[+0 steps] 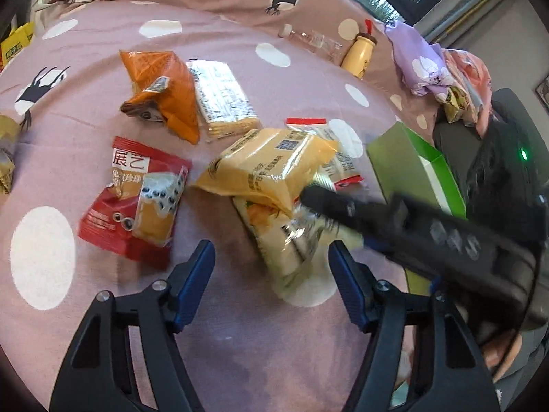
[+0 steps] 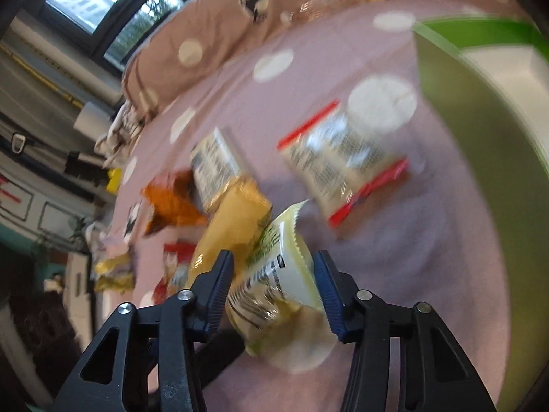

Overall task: Organize snacks
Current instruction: 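Grasp the pale green printed snack bag with the right gripper, then carry the green bag over the green box and lower it inside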

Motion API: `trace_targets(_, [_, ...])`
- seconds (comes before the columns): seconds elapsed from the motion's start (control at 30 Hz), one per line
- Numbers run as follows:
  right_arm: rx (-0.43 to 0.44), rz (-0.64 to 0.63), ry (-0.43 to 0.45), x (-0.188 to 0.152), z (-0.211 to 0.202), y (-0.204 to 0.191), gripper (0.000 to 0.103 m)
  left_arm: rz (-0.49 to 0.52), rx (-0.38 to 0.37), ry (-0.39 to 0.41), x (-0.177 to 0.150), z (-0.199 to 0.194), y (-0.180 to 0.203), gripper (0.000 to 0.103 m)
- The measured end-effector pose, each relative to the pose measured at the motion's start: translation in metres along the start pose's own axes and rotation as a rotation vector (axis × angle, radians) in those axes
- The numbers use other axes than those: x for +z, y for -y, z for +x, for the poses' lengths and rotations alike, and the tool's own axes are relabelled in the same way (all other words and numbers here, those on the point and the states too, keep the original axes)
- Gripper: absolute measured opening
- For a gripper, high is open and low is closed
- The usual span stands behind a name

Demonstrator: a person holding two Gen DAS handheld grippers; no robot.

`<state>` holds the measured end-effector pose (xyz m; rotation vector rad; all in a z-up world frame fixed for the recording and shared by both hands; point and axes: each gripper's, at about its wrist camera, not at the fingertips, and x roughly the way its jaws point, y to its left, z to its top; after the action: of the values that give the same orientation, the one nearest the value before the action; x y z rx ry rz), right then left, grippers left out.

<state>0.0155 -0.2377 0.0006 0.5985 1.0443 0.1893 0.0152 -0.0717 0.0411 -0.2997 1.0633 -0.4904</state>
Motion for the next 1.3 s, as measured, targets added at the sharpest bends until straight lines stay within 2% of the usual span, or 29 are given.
trace_targets(0.1, [0.035, 0.003, -0.015, -0.007, -0.005, -0.001, 0.051, 0.009, 0.013, -0.01, 0.0, -0.002, -0.003, 0.068])
trace_targets(0.2, [-0.028, 0.017, 0.035, -0.005, -0.012, -0.001, 0.051, 0.009, 0.011, -0.014, 0.0, 0.0, -0.004, 0.068])
trace_targets(0.37, [-0.042, 0.008, 0.053, 0.003, -0.01, -0.005, 0.052, 0.019, -0.005, -0.038, 0.0, 0.008, 0.0, 0.068])
trace_targets(0.43, [-0.06, -0.014, 0.027, 0.005, -0.003, -0.01, 0.052, 0.026, -0.003, -0.042, 0.0, 0.01, 0.002, 0.065])
trace_targets(0.57, [-0.043, -0.034, -0.017, 0.005, 0.009, -0.011, 0.052, 0.035, -0.007, -0.057, -0.002, 0.015, 0.006, 0.046])
trace_targets(0.63, [-0.038, -0.039, -0.026, 0.003, 0.01, -0.011, 0.052, 0.043, -0.008, -0.052, -0.003, 0.014, 0.008, 0.041])
trace_targets(0.83, [0.008, -0.061, 0.009, -0.007, -0.003, -0.019, 0.052, 0.083, -0.003, 0.009, -0.007, -0.005, 0.016, 0.032])
trace_targets(1.1, [0.064, -0.125, 0.147, -0.022, -0.041, -0.042, 0.052, 0.176, 0.023, 0.158, -0.016, -0.045, 0.036, 0.031])
trace_targets(1.3, [0.099, -0.151, 0.211, -0.028, -0.058, -0.051, 0.052, 0.205, 0.034, 0.231, -0.018, -0.061, 0.042, 0.031])
